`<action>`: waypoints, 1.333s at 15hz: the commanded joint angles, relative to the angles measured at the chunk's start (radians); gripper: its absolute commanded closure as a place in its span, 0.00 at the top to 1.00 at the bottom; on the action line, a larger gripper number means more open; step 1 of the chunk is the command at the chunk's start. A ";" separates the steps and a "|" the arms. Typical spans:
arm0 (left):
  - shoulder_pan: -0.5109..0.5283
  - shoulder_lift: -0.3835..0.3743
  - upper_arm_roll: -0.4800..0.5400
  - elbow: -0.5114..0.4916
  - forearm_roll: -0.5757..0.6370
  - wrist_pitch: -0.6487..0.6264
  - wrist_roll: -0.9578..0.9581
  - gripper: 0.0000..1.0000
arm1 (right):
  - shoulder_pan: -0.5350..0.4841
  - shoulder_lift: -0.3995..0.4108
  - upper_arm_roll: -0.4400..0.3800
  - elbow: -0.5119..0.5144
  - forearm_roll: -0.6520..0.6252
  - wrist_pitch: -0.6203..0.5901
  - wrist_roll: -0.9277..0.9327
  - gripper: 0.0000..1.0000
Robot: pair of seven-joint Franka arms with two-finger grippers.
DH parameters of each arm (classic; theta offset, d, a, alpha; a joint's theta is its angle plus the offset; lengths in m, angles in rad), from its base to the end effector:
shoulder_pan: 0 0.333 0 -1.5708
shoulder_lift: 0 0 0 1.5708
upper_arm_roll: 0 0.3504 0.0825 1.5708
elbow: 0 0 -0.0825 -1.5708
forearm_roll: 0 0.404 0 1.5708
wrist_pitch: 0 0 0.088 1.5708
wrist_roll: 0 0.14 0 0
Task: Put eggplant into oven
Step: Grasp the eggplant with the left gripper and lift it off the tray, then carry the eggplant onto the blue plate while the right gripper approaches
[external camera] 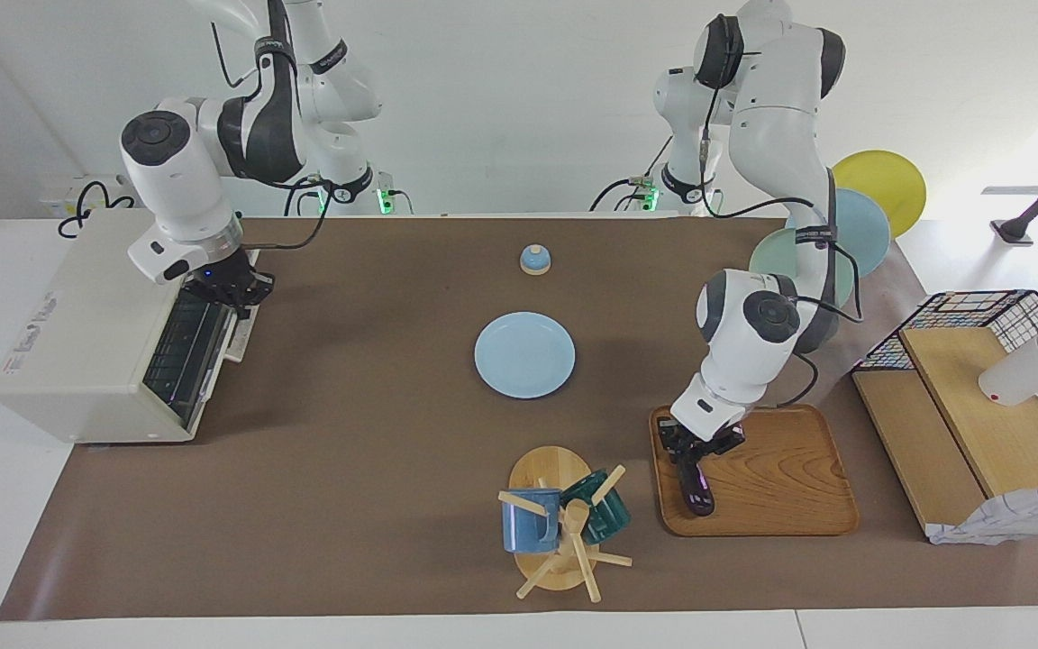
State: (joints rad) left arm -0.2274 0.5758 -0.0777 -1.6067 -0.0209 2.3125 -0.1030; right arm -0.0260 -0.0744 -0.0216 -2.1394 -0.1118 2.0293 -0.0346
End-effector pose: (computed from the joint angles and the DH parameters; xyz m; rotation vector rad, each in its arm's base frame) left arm 0.7112 -0.2171 0.2912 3.0417 -0.2649 0.1790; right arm 0.5332 -0.0352 0.4270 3.0442 0.0585 -0.0604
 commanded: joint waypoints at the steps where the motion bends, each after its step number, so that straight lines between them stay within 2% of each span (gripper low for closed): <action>1: -0.001 -0.115 -0.002 -0.011 -0.020 -0.141 -0.021 0.00 | -0.015 0.085 -0.012 -0.031 0.003 0.126 -0.013 0.00; 4: -0.022 -0.247 -0.008 -0.039 -0.060 -0.296 -0.124 0.00 | 0.031 0.096 -0.012 -0.083 0.004 0.215 0.025 0.00; 5: -0.058 -0.290 -0.008 -0.064 -0.060 -0.327 -0.177 0.00 | 0.038 0.091 -0.012 -0.100 0.006 0.233 0.033 0.00; 7: -0.140 -0.367 -0.008 -0.149 -0.089 -0.321 -0.295 0.00 | 0.043 0.085 -0.014 -0.135 0.006 0.279 0.033 0.00; 9: -0.237 -0.393 -0.008 -0.196 -0.102 -0.306 -0.381 0.00 | 0.038 0.094 -0.014 -0.149 0.006 0.304 0.033 0.00; 12: -0.355 -0.436 -0.008 -0.319 -0.102 -0.140 -0.481 0.00 | 0.044 0.096 -0.012 -0.155 0.006 0.321 0.042 0.00; 14: -0.420 -0.424 -0.008 -0.380 -0.102 -0.027 -0.510 0.00 | 0.060 0.096 -0.012 -0.168 0.006 0.331 0.051 0.00; 16: -0.444 -0.360 -0.007 -0.380 -0.102 0.060 -0.524 0.00 | 0.061 0.097 -0.012 -0.172 0.006 0.339 0.056 0.00; 20: -0.466 -0.289 -0.007 -0.377 -0.102 0.139 -0.523 0.00 | 0.061 0.145 -0.012 -0.191 0.006 0.410 0.061 0.00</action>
State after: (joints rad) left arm -0.6684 0.2629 -0.1042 -1.9802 -0.1047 2.4068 -0.6282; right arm 0.0540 0.0388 -0.0169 -2.3170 -0.0796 2.3865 0.0131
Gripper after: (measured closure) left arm 0.661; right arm 0.991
